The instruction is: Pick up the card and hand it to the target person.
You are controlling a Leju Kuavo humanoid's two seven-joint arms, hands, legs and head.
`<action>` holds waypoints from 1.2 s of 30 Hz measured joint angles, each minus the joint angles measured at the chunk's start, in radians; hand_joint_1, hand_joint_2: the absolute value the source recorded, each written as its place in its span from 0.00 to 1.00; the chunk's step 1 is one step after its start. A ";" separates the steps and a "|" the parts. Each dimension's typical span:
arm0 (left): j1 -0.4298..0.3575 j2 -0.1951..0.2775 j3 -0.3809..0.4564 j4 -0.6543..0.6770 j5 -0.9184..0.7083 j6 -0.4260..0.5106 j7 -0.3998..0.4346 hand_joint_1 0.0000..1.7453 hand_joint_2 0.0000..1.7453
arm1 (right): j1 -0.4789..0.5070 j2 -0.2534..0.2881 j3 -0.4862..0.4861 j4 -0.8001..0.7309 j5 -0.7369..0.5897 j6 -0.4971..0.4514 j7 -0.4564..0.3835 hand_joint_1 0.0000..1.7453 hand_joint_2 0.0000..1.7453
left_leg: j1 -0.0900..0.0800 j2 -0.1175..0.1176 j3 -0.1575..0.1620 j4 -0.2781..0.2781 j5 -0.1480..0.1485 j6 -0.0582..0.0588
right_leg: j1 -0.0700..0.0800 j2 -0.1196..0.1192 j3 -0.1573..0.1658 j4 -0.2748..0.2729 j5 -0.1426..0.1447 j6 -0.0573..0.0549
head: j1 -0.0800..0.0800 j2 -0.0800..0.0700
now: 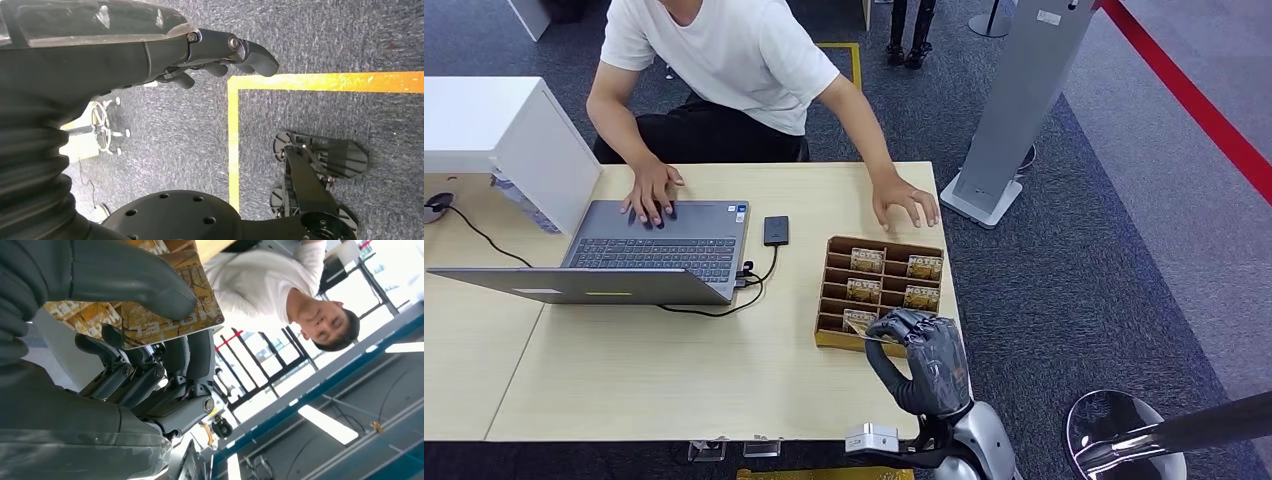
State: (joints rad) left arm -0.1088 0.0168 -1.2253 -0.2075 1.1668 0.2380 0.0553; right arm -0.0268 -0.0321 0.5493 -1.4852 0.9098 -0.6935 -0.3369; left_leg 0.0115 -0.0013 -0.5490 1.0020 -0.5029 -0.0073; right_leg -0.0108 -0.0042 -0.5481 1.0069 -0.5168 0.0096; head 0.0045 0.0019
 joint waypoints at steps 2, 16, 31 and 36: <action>0.000 0.000 0.000 0.000 0.001 0.000 0.000 0.00 1.00 | 0.014 0.019 -0.022 -0.020 0.007 0.000 -0.010 1.00 1.00 | 0.000 0.000 0.000 0.000 0.000 0.000 | 0.000 0.000 0.000 0.000 0.000 0.000 | 0.000 0.000; -0.009 0.000 -0.004 0.000 -0.013 -0.017 0.003 0.00 1.00 | -0.188 0.018 0.097 0.104 0.026 0.146 0.295 1.00 1.00 | 0.000 0.001 -0.001 0.000 0.001 -0.001 | 0.000 0.000 0.000 0.001 0.001 -0.001 | 0.001 0.000; -0.037 -0.005 -0.042 0.000 -0.032 -0.018 0.041 0.00 1.00 | -0.615 0.103 0.201 0.490 -0.018 0.095 0.362 1.00 1.00 | 0.000 0.000 -0.002 0.000 0.002 -0.001 | 0.000 0.000 -0.002 0.002 0.001 -0.001 | 0.001 0.000; -0.037 -0.007 -0.049 0.000 -0.032 -0.015 0.044 0.00 1.00 | -0.684 0.127 0.211 0.590 -0.023 0.074 0.391 1.00 1.00 | 0.000 0.000 -0.002 0.000 0.002 -0.001 | 0.000 0.000 -0.002 0.002 0.001 -0.001 | 0.001 0.000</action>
State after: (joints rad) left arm -0.1458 0.0102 -1.2738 -0.2075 1.1349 0.2226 0.0992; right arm -0.7110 0.0948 0.7601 -0.8953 0.8870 -0.6194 0.0542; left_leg 0.0118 -0.0012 -0.5515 1.0020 -0.5008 -0.0082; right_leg -0.0105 -0.0041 -0.5504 1.0087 -0.5156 0.0086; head 0.0056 0.0019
